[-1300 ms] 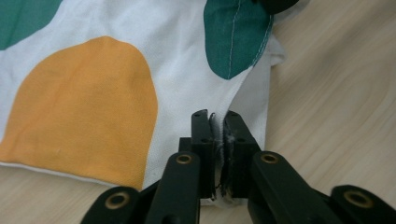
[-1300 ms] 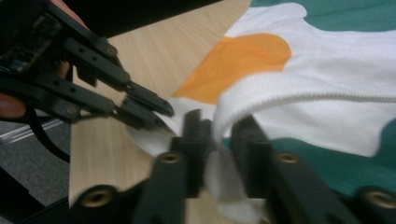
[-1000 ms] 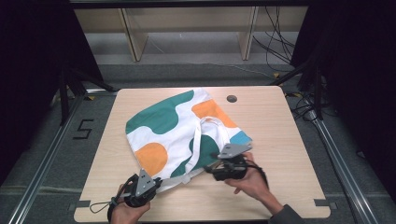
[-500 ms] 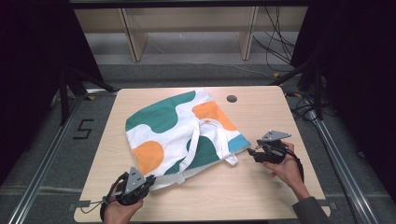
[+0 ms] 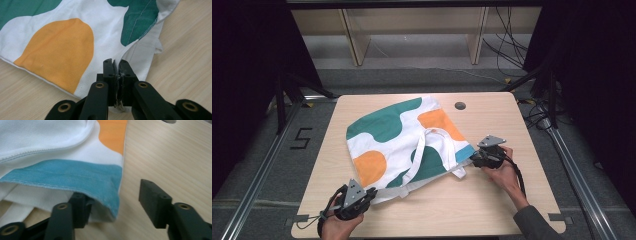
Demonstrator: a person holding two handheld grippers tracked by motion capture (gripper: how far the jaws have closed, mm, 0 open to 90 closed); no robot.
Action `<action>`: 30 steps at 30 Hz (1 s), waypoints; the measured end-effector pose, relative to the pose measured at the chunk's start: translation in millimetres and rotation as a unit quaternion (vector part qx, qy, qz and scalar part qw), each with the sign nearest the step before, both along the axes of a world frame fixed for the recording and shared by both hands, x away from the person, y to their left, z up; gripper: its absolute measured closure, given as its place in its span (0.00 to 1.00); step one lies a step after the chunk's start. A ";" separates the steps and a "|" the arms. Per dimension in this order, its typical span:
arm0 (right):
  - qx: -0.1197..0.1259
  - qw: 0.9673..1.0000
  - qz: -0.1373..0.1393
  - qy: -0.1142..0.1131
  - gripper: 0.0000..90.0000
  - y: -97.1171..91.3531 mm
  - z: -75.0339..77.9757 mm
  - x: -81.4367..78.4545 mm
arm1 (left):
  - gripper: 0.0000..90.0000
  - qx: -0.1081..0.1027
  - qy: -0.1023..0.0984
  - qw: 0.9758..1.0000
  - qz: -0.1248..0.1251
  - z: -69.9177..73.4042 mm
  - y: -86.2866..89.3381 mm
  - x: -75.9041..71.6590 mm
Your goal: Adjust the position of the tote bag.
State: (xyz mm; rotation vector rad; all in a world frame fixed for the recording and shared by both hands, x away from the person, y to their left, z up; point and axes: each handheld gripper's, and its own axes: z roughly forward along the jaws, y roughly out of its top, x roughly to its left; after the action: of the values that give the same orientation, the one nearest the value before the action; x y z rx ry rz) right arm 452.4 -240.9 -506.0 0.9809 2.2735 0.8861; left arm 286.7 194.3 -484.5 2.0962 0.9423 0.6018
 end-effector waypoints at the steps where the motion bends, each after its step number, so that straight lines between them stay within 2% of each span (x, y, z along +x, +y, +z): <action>1: 0.003 1.000 -0.004 0.006 0.59 2.6 -1.1 0.7 | 0.95 -0.010 0.002 1.000 0.008 -1.3 -1.7 -0.1; 2: -0.003 1.000 0.005 0.002 0.70 4.5 -2.5 4.3 | 0.94 0.000 0.001 1.000 0.006 -0.5 -1.3 0.2; 3: 0.000 1.000 0.011 -0.006 0.79 5.8 -4.5 5.5 | 0.94 -0.001 0.000 1.000 0.002 -1.2 -1.2 0.6; 5: -0.021 1.000 0.014 -0.008 0.89 8.8 -6.1 6.4 | 0.94 -0.007 0.005 1.000 0.004 -1.4 -1.6 0.1; 6: -0.027 0.999 0.023 -0.011 0.92 8.3 -6.0 7.4 | 0.94 -0.007 -0.001 1.000 0.001 -1.7 -1.5 0.3; 9: -0.024 0.999 0.028 -0.013 0.94 5.9 -0.2 2.8 | 0.94 0.009 -0.002 1.000 -0.002 -1.0 -0.4 1.6; 10: -0.020 0.999 0.026 -0.010 0.94 4.9 3.7 -1.6 | 0.94 0.004 0.003 1.000 0.006 -1.9 0.4 1.3; 11: -0.020 0.999 0.030 -0.009 0.94 3.2 8.3 -8.4 | 0.94 0.001 -0.005 1.000 0.010 -2.1 0.8 1.7; 12: -0.015 0.999 0.040 -0.003 0.94 1.3 11.1 -15.2 | 0.93 -0.010 -0.002 1.000 0.018 -2.8 0.8 1.2; 13: -0.010 0.999 0.039 0.001 0.94 0.1 12.8 -21.3 | 0.93 -0.003 -0.004 1.000 0.016 -1.1 2.9 1.6; 14: -0.010 0.999 0.045 0.002 0.94 -2.2 14.8 -29.6 | 0.93 -0.011 -0.008 1.000 0.022 -1.6 2.5 1.9; 15: -0.007 0.999 0.043 0.008 0.94 -3.9 17.1 -39.8 | 0.93 0.002 -0.007 1.000 0.018 -0.6 4.4 2.7; 16: -0.005 0.999 0.048 0.008 0.94 -6.4 19.0 -49.2 | 0.93 -0.004 -0.008 1.000 0.021 -1.8 3.4 3.7; 17: 0.000 0.999 0.044 0.008 0.93 -8.7 21.3 -60.2 | 0.93 0.001 -0.006 1.000 0.020 -2.1 3.8 4.4; 18: 0.002 0.999 0.051 0.010 0.93 -10.7 23.0 -69.8 | 0.92 0.019 -0.006 1.000 0.010 -1.3 5.6 5.9; 19: -0.006 0.999 0.050 0.000 0.93 -12.4 24.9 -80.3 | 0.92 0.007 -0.006 1.000 0.017 -3.1 2.8 6.4; 20: -0.027 0.998 0.054 -0.007 0.93 -13.3 26.7 -93.3 | 0.92 0.003 -0.010 1.000 0.020 -4.0 0.5 6.7; 21: -0.035 0.998 0.058 -0.007 0.93 -13.6 27.2 -102.8 | 0.91 0.024 -0.012 1.000 0.011 -2.7 1.2 7.4; 22: -0.037 0.998 0.059 -0.008 0.93 -14.3 27.5 -109.1 | 0.91 0.025 -0.010 1.000 0.014 -3.9 -1.1 7.2; 23: -0.037 0.997 0.065 -0.007 0.93 -16.0 27.3 -118.1 | 0.91 0.045 -0.014 0.999 0.000 -2.6 0.2 8.3; 24: -0.040 0.997 0.067 -0.007 0.93 -17.0 26.8 -124.7 | 0.90 0.033 -0.005 0.999 0.005 -3.8 -1.6 7.7; 25: -0.040 0.997 0.064 -0.004 0.93 -17.7 26.2 -129.4 | 0.89 0.033 -0.007 0.999 0.009 -5.1 -2.8 8.2; 26: -0.041 0.997 0.063 0.001 0.93 -18.2 25.4 -134.6 | 0.87 0.046 -0.006 0.999 0.005 -5.0 -2.7 7.5; 27: -0.040 0.997 0.067 0.006 0.93 -18.0 24.2 -138.6 | 0.86 0.068 -0.019 0.997 -0.009 -4.8 -1.6 9.6; 28: -0.042 0.996 0.072 0.007 0.93 -17.3 23.1 -141.0 | 0.84 0.098 -0.019 0.995 -0.014 -3.6 -0.2 10.3; 30: -0.044 0.996 0.072 0.006 0.92 -15.4 21.6 -142.1 | 0.79 0.085 -0.001 0.996 -0.001 -6.3 -1.2 6.8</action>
State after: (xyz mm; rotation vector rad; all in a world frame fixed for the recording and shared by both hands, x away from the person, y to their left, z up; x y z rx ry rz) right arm 310.3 -256.3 -484.4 0.7947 2.3948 0.8313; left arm 293.4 193.1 -490.7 2.2458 0.9152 0.7036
